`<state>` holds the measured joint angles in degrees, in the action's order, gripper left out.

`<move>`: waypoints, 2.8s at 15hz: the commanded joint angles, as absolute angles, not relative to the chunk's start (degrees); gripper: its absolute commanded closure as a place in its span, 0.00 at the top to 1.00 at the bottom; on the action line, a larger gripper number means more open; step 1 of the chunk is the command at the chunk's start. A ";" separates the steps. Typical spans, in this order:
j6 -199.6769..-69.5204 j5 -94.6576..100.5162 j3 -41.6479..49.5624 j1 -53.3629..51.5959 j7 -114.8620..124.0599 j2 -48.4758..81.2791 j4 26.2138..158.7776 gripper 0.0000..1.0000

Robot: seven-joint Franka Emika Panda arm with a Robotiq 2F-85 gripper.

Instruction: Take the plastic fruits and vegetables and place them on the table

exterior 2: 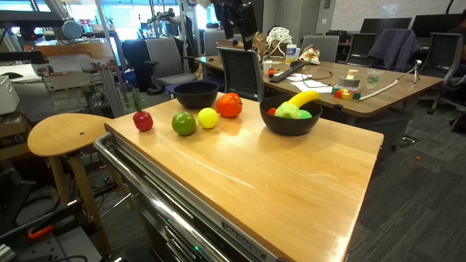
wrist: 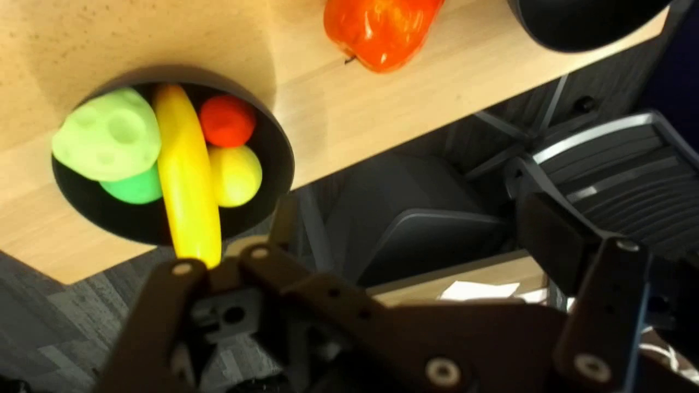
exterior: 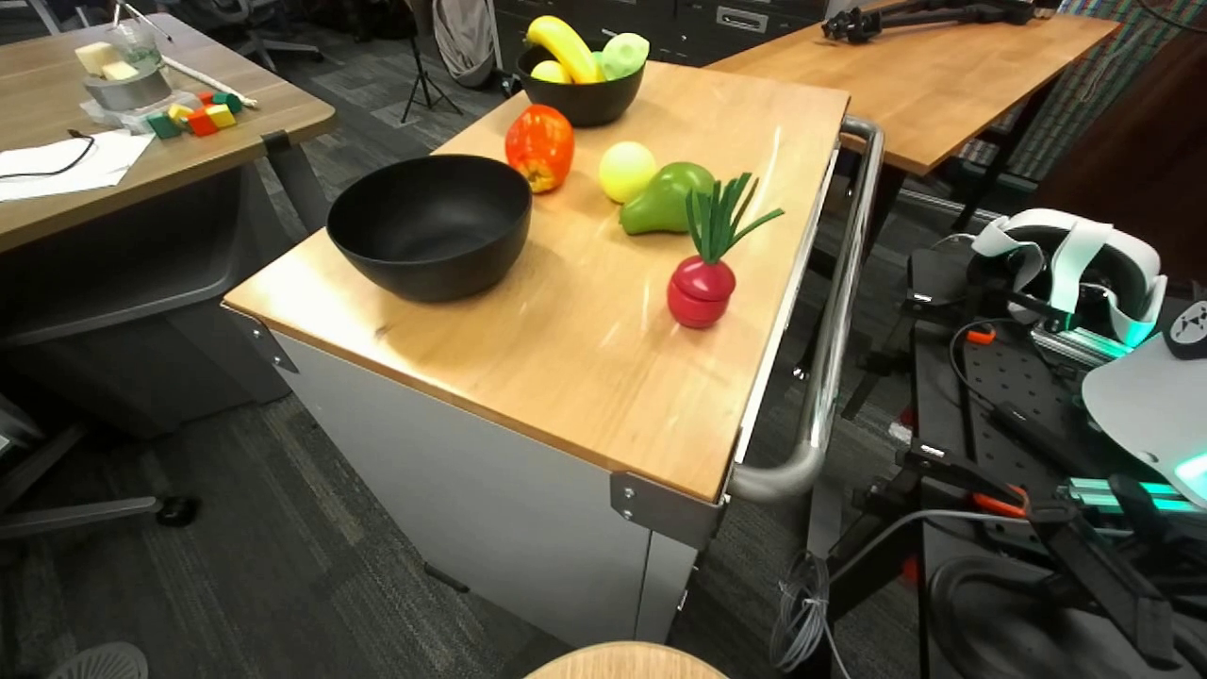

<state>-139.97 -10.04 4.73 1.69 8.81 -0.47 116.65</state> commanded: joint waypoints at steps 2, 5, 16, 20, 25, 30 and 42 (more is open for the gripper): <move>-144.74 -16.39 5.93 4.42 8.31 3.79 109.14 1.00; -144.91 -18.65 6.51 6.22 7.42 8.85 105.19 1.00; -144.96 -11.00 8.96 8.39 12.78 26.70 94.49 1.00; -144.92 -8.22 9.21 8.37 13.05 29.49 92.41 1.00; -146.46 -6.54 9.06 8.21 12.48 31.47 92.41 0.68; -146.56 -6.62 8.75 8.48 12.25 31.71 92.77 0.30; -151.73 -19.26 -0.57 10.38 -0.21 10.72 106.76 0.18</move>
